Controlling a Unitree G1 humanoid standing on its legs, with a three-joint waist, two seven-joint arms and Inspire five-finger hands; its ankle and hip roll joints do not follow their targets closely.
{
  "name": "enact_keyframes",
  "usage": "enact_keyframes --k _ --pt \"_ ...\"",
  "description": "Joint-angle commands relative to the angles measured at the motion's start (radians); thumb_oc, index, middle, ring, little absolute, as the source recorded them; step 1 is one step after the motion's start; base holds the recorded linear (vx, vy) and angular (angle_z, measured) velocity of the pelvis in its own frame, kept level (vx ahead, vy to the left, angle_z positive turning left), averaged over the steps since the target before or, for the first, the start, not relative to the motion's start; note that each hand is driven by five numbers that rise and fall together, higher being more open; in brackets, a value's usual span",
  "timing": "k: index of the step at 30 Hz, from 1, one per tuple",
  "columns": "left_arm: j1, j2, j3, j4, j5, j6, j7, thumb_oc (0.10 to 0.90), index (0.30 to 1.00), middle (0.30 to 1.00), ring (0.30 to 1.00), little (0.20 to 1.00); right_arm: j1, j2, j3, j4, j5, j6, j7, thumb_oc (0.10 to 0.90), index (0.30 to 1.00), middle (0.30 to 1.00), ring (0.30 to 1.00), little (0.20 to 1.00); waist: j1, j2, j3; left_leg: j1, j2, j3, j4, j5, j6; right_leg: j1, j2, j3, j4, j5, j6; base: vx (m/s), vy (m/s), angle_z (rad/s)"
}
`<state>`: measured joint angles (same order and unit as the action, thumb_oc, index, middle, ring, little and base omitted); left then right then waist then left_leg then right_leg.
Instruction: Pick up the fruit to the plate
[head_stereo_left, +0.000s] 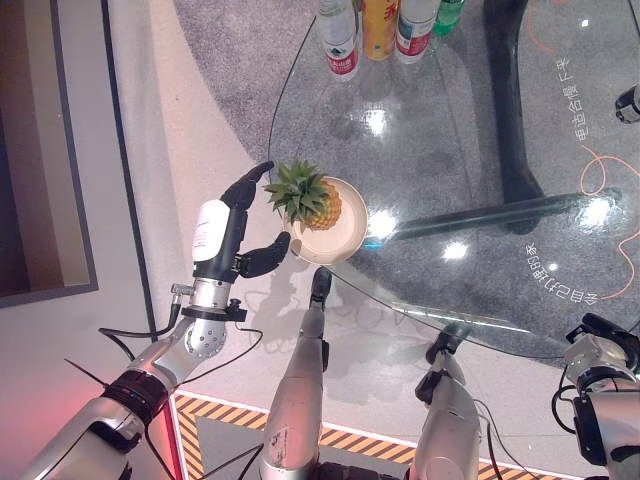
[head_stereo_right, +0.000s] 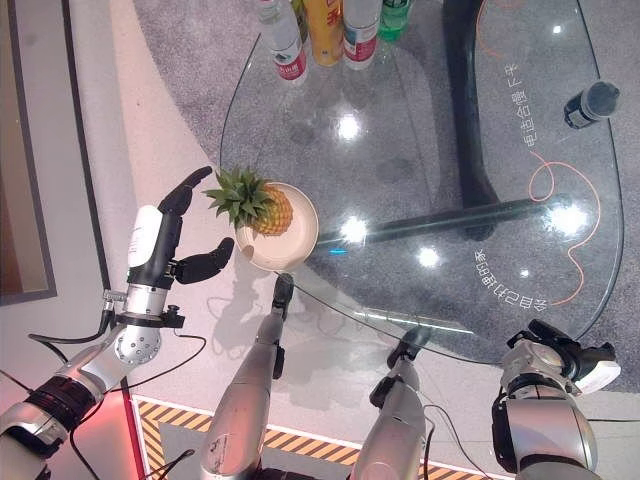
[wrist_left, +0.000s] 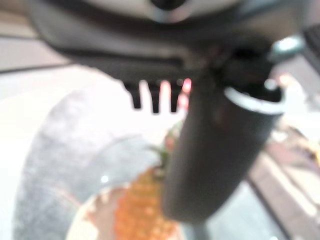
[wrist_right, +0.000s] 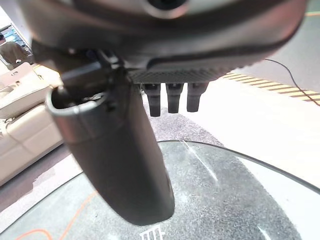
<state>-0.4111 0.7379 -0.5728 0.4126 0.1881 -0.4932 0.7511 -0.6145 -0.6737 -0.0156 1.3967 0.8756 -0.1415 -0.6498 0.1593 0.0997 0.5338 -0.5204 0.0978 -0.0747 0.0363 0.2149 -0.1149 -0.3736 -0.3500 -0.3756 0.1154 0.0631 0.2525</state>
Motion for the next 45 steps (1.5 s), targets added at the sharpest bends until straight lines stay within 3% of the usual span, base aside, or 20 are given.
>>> enact_keyframes --k 1,7,11,14,20,26,28,30,31,32,33,36,38,41,42,45 --pt "-0.058 0.036 0.057 -0.067 -0.014 -0.093 0.05 0.8 0.9 0.9 0.9 0.9 0.06 -0.106 0.01 0.032 0.014 -0.041 -0.018 0.8 0.9 0.9 0.9 0.9 0.01 -0.031 -0.014 0.088 0.042 0.058 -0.014 -0.086 -0.01 -0.072 0.045 0.041 0.099 0.025 -0.027 0.0 0.0 0.0" --pt "-0.019 0.036 0.122 -0.117 -0.06 -0.153 0.03 0.8 0.9 0.9 0.9 0.9 0.123 -0.077 -0.012 0.027 0.009 -0.038 -0.001 0.8 0.9 0.9 0.9 0.9 0.005 -0.036 -0.02 0.203 0.044 0.074 -0.048 -0.092 -0.019 0.043 0.055 0.047 0.06 0.018 -0.023 0.02 -0.002 0.01" --pt "0.021 0.017 0.185 -0.159 -0.129 -0.178 -0.005 0.8 0.9 0.9 0.9 0.9 0.196 -0.037 -0.032 0.016 0.002 -0.057 0.014 0.8 0.9 0.9 0.9 0.9 0.002 -0.047 -0.078 0.251 0.046 0.085 -0.098 -0.075 -0.028 0.113 0.061 0.053 -0.011 0.041 -0.019 0.07 -0.004 0.06" --pt "0.057 -0.002 0.234 -0.161 -0.146 -0.147 -0.027 0.8 0.9 0.9 0.9 0.9 0.258 -0.006 -0.044 -0.005 -0.012 -0.064 0.018 0.8 0.9 0.9 0.9 0.9 -0.008 -0.059 -0.139 0.29 0.049 0.096 -0.122 -0.075 -0.037 0.175 0.068 0.059 -0.074 0.058 -0.017 0.1 0.03 0.05" --pt "0.133 -0.047 0.355 -0.056 -0.324 -0.051 -0.141 0.8 0.9 0.9 0.9 0.9 0.402 0.053 -0.084 -0.037 -0.109 -0.068 0.077 0.8 0.9 0.9 0.9 0.9 -0.051 -0.087 -0.262 0.364 0.063 0.138 -0.124 -0.081 -0.048 0.272 0.082 0.088 -0.14 0.073 -0.021 0.15 0.046 0.01" --pt "0.257 -0.144 0.467 0.191 -0.427 0.082 -0.327 0.8 0.9 0.9 0.9 0.9 0.547 0.123 -0.106 -0.066 -0.24 -0.032 0.158 0.8 0.9 0.9 0.9 0.9 -0.088 -0.1 -0.37 0.456 0.09 0.206 -0.124 -0.095 -0.057 0.354 0.081 0.096 -0.184 0.088 -0.017 0.2 0.045 -0.18" --pt "0.287 -0.196 0.511 0.379 -0.476 0.146 -0.413 0.8 0.9 0.9 0.9 0.9 0.592 0.152 -0.114 -0.05 -0.308 -0.013 0.194 0.8 0.9 0.9 0.9 0.9 -0.111 -0.099 -0.414 0.488 0.101 0.238 -0.124 -0.098 -0.059 0.379 0.081 0.104 -0.198 0.093 -0.014 0.21 0.052 -0.25" --pt "0.294 -0.221 0.53 0.499 -0.522 0.166 -0.481 0.8 0.9 0.9 0.9 0.9 0.608 0.166 -0.107 -0.034 -0.344 0.005 0.222 0.8 0.9 0.9 0.9 0.9 -0.125 -0.096 -0.435 0.505 0.107 0.257 -0.124 -0.102 -0.062 0.39 0.083 0.111 -0.203 0.09 -0.014 0.13 0.044 -0.32" --pt "0.299 -0.234 0.545 0.578 -0.527 0.216 -0.516 0.8 0.9 0.9 0.9 0.9 0.615 0.177 -0.103 -0.02 -0.371 0.01 0.239 0.8 0.9 0.9 0.9 0.9 -0.134 -0.095 -0.446 0.515 0.11 0.268 -0.124 -0.104 -0.063 0.396 0.084 0.113 -0.203 0.088 -0.015 0.1 0.037 -0.36" --pt "0.301 -0.24 0.547 0.624 -0.535 0.213 -0.528 0.8 0.9 0.9 0.9 0.9 0.616 0.182 -0.092 -0.01 -0.388 0.009 0.245 0.8 0.9 0.9 0.9 0.9 -0.14 -0.094 -0.451 0.522 0.111 0.275 -0.124 -0.106 -0.063 0.399 0.085 0.116 -0.203 0.087 -0.015 0.09 0.044 -0.23" --pt "0.307 -0.248 0.552 0.682 -0.557 0.252 -0.566 0.8 0.9 0.9 0.9 0.9 0.618 0.19 -0.078 -0.003 -0.425 0.022 0.263 0.8 0.9 0.9 0.9 0.9 -0.148 -0.093 -0.459 0.531 0.113 0.283 -0.124 -0.109 -0.063 0.403 0.086 0.119 -0.203 0.083 -0.017 0.06 0.036 -0.2" --pt "0.33 -0.276 0.559 0.812 -0.535 0.352 -0.634 0.8 0.9 0.9 0.9 0.9 0.618 0.218 -0.035 0.013 -0.49 0.054 0.306 0.8 0.9 0.9 0.9 0.9 -0.163 -0.091 -0.472 0.556 0.116 0.304 -0.124 -0.119 -0.059 0.413 0.091 0.133 -0.203 0.076 -0.022 0.07 0.03 -0.22" --pt "0.344 -0.285 0.547 0.879 -0.44 0.438 -0.684 0.8 0.9 0.9 0.9 0.9 0.619 0.231 0.004 0.022 -0.578 0.077 0.371 0.8 0.9 0.9 0.9 0.9 -0.175 -0.091 -0.477 0.57 0.12 0.315 -0.124 -0.122 -0.057 0.418 0.098 0.149 -0.203 0.071 -0.028 0.05 0.011 -0.28" --pt "0.354 -0.304 0.524 0.917 -0.389 0.519 -0.715 0.8 0.9 0.9 0.9 0.9 0.62 0.247 0.043 0.016 -0.601 0.113 0.402 0.8 0.9 0.9 0.9 0.9 -0.183 -0.09 -0.481 0.58 0.124 0.317 -0.124 -0.125 -0.053 0.424 0.104 0.164 -0.203 0.067 -0.033 0.05 -0.003 -0.15" --pt "0.358 -0.321 0.515 0.936 -0.388 0.586 -0.733 0.8 0.9 0.9 0.9 0.9 0.622 0.258 0.059 0.022 -0.62 0.138 0.44 0.8 0.9 0.9 0.9 0.9 -0.189 -0.091 -0.483 0.585 0.125 0.321 -0.124 -0.128 -0.05 0.427 0.106 0.17 -0.203 0.064 -0.034 0.05 -0.001 -0.13" --pt "0.363 -0.342 0.5 0.964 -0.345 0.648 -0.779 0.8 0.9 0.9 0.9 0.9 0.621 0.272 0.08 0.033 -0.658 0.195 0.516 0.8 0.9 0.9 0.9 0.9 -0.194 -0.091 -0.485 0.594 0.127 0.328 -0.124 -0.133 -0.048 0.432 0.105 0.171 -0.203 0.062 -0.037 0.03 0.006 -0.09"
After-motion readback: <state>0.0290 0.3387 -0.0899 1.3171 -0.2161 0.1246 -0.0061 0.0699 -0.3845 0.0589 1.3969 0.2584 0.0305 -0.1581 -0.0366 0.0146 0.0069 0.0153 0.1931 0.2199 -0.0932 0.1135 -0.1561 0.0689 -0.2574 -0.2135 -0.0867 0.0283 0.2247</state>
